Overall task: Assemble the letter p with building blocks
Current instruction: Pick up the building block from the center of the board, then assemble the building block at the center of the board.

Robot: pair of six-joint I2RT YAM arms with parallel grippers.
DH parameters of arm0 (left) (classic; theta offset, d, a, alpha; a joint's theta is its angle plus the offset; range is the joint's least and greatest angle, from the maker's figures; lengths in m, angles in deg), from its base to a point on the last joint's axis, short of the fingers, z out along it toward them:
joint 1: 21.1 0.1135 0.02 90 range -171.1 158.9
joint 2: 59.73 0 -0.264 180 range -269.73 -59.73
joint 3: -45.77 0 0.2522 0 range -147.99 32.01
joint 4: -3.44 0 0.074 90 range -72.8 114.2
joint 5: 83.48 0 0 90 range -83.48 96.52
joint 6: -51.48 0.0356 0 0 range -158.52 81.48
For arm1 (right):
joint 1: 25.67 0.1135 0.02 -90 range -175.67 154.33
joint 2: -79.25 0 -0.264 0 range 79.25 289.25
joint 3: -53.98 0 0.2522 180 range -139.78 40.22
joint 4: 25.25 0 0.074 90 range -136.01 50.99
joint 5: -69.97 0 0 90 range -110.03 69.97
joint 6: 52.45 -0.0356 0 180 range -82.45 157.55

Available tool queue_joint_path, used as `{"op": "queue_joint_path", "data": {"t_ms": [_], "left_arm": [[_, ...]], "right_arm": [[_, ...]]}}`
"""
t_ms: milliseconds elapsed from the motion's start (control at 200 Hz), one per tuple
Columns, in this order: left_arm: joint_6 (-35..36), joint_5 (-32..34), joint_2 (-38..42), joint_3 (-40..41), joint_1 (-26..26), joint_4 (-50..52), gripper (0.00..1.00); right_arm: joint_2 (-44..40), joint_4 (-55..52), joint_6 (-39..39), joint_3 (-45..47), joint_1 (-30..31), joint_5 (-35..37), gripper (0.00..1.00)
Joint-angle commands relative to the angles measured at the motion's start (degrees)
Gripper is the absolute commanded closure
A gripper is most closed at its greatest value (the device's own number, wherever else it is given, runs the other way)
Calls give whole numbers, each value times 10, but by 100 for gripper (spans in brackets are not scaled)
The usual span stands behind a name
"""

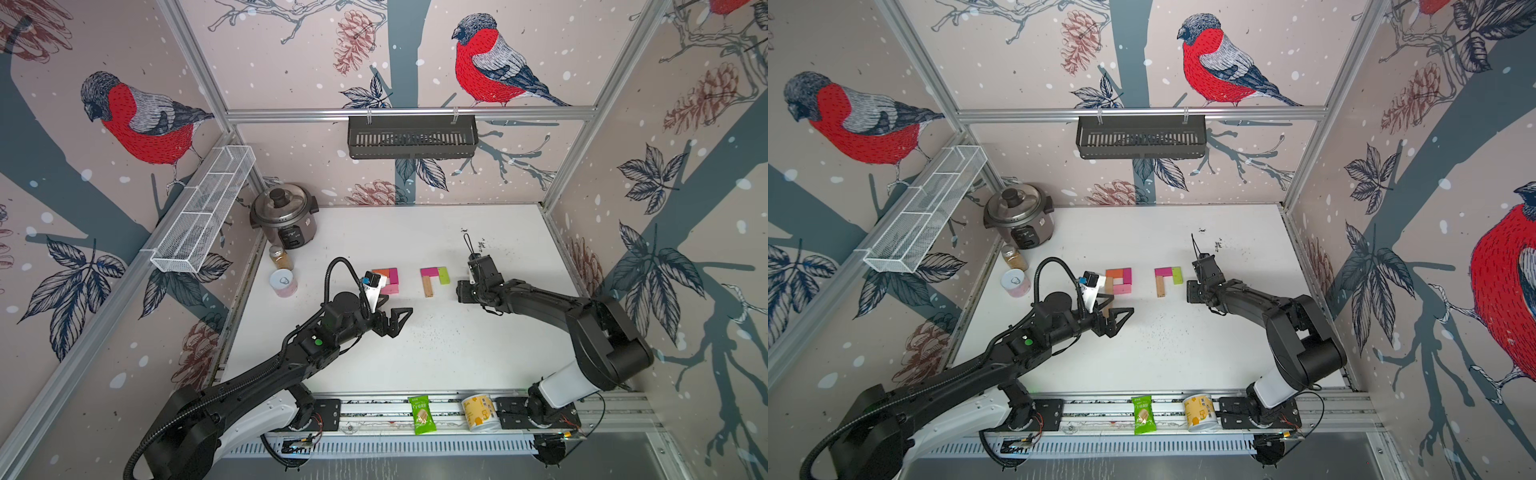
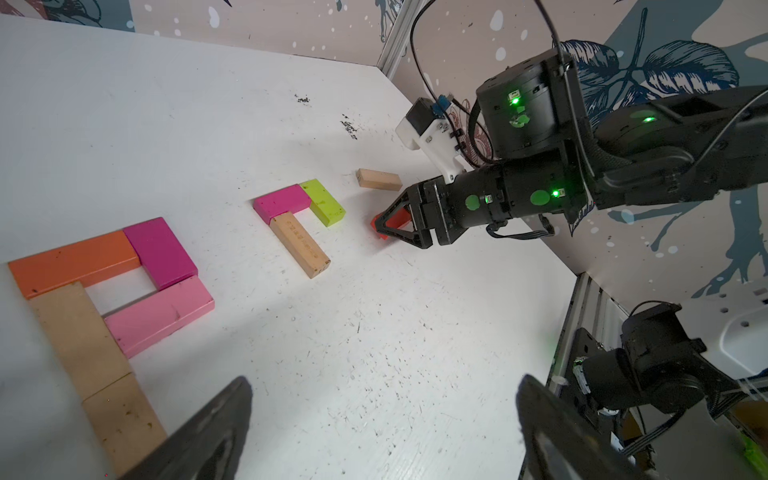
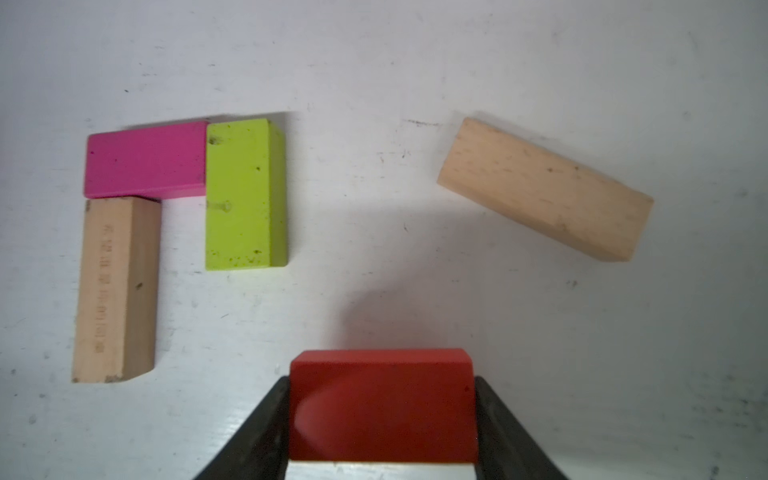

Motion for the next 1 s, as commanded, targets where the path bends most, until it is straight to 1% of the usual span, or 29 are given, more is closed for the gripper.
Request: {"op": "queue_joint_path", "data": {"t_ms": [0,75,175,390,650,835,996], "left_arm": [[27,24,13,7,-19,-43,2],[35,44,20,12,-38,-36,2],[39,58,14,13,-47,-27,2],[41,55,-4,4,-50,-19,2],[41,59,0,5,-52,-15,2],[42,62,0,4,-52,-13,2],[42,64,-3,4,-52,-13,2]], "right_arm": [[-9,-14,-23,-2,12,-7,41],[-4,-12,-33,-9,26,-5,41],[11,-7,-45,-20,42,1,41],[61,1,-60,-46,61,7,41],[94,0,-68,-70,75,22,41],[111,-4,-68,-80,77,24,39],[117,-4,-70,-87,82,26,36]]}}
